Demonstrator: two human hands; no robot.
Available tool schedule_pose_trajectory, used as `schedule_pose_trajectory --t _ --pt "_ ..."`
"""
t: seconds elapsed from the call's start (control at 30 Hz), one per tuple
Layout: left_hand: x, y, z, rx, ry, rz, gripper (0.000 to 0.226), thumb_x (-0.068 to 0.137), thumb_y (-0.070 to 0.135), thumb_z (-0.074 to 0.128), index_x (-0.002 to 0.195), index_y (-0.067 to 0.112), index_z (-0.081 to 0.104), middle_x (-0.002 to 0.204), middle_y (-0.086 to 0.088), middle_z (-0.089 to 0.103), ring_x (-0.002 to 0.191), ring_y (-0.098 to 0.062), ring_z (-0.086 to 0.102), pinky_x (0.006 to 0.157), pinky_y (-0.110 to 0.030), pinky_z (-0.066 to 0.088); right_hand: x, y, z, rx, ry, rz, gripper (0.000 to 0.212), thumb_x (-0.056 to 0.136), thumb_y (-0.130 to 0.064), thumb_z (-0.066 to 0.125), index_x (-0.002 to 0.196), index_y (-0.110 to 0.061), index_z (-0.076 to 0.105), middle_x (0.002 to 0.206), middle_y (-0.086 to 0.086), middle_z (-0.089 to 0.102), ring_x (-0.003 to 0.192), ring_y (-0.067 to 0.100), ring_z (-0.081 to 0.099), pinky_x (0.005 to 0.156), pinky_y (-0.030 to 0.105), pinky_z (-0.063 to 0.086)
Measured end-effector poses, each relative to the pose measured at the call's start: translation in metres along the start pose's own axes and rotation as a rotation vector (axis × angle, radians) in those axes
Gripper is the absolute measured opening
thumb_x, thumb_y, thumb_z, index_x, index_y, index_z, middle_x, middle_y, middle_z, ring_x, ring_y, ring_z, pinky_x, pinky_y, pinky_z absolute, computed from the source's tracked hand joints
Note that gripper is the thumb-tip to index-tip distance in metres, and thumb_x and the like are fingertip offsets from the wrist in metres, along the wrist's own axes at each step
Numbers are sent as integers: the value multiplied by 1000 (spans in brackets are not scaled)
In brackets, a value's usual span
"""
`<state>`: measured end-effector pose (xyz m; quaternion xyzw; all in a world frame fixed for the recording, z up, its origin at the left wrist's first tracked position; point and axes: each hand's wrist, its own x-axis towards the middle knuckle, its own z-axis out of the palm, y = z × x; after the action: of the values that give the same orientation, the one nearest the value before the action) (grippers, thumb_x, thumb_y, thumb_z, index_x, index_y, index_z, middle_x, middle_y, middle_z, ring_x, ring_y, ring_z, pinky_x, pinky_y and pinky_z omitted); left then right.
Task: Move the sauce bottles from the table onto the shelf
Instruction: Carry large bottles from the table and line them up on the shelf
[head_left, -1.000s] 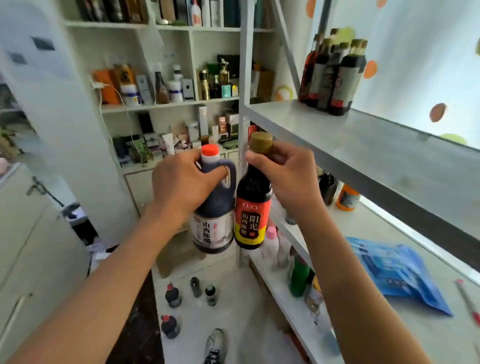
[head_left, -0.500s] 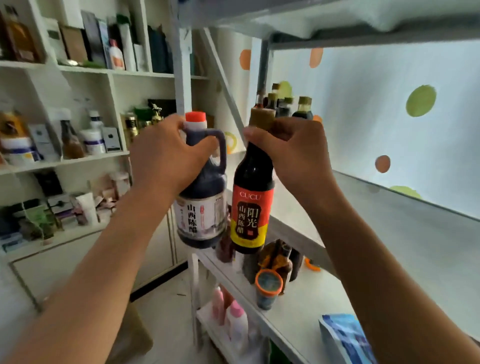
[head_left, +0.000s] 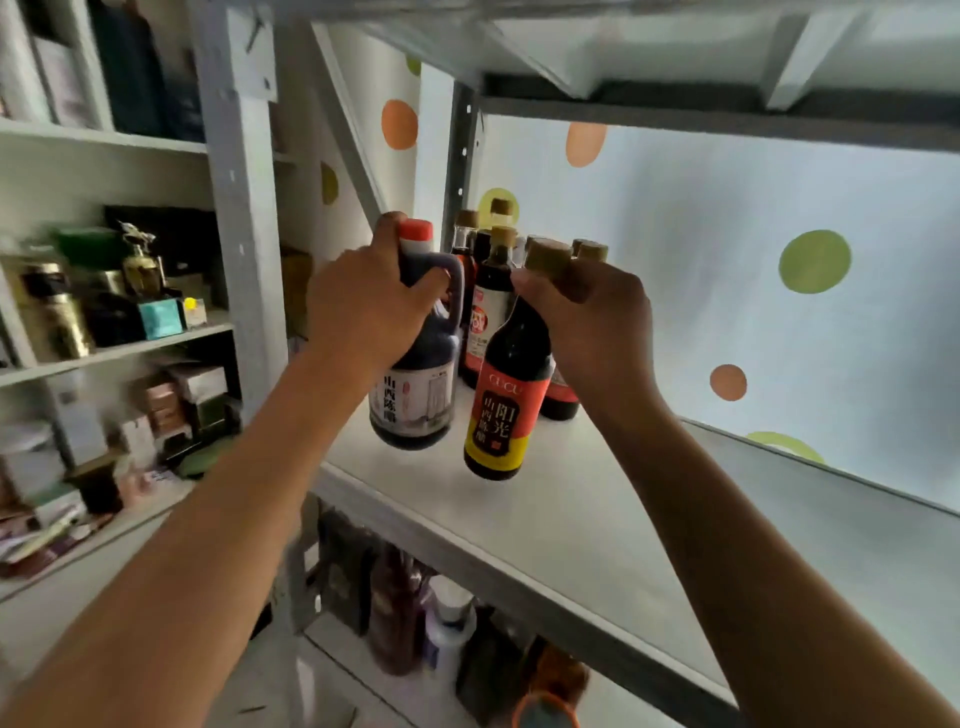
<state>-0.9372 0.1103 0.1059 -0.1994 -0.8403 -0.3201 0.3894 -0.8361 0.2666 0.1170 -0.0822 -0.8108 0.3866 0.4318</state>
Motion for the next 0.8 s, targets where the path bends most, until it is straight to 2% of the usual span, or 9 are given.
schedule_pose_trajectory --t 0.07,0.17,0.27,0.37,0.47,0.6,0.7,0.8 --pt "14 -17 28 -91 6 -21 47 91 54 48 126 23 43 86 0 63 78 -26 64 76 -38 56 12 10 12 -6 24 18 24 86 -44 70 84 -20 74 76 -6 72 75 15 68 69 37 55" --pt "30 -35 69 -236 18 -64 45 90 49 52 124 20 46 100 -5 67 89 -26 65 85 -43 55 25 23 25 -33 37 16 20 87 -43 70 86 -23 73 77 -9 71 77 13 67 67 31 50" --pt "45 -49 101 -283 7 -95 42 90 44 55 123 18 48 106 -7 66 96 -27 64 90 -44 52 38 33 38 -41 49 14 19 88 -43 68 80 -26 71 70 -13 67 74 12 65 66 29 44" --pt "62 -58 124 -316 -25 -139 41 90 41 57 123 19 48 112 -7 65 102 -28 62 95 -45 50 54 41 53 -65 48 20 23 89 -45 65 82 -24 72 71 -12 69 72 12 66 70 33 50" --pt "72 -58 138 -294 -64 -126 42 90 41 57 124 20 48 116 -9 64 105 -31 61 96 -44 49 65 48 68 -104 6 18 26 93 -43 63 88 -19 71 72 -8 69 66 7 62 61 11 39" --pt "79 -60 151 -265 -97 -118 42 93 39 55 129 19 46 120 -10 62 107 -32 61 95 -43 47 74 58 85 -102 -12 24 29 94 -43 64 102 -17 73 84 -9 71 66 4 61 54 13 33" --pt "84 -58 158 -270 -193 -112 45 94 38 52 133 20 41 125 -11 59 112 -32 58 95 -41 45 78 62 94 -121 9 44 29 95 -43 62 105 -17 72 84 -8 71 65 3 59 53 14 33" --pt "87 -54 162 -362 -295 -159 48 91 45 49 133 22 40 123 -7 59 111 -26 58 95 -40 49 80 63 101 -133 66 54 30 95 -44 61 103 -17 72 86 -7 72 71 8 63 59 19 42"
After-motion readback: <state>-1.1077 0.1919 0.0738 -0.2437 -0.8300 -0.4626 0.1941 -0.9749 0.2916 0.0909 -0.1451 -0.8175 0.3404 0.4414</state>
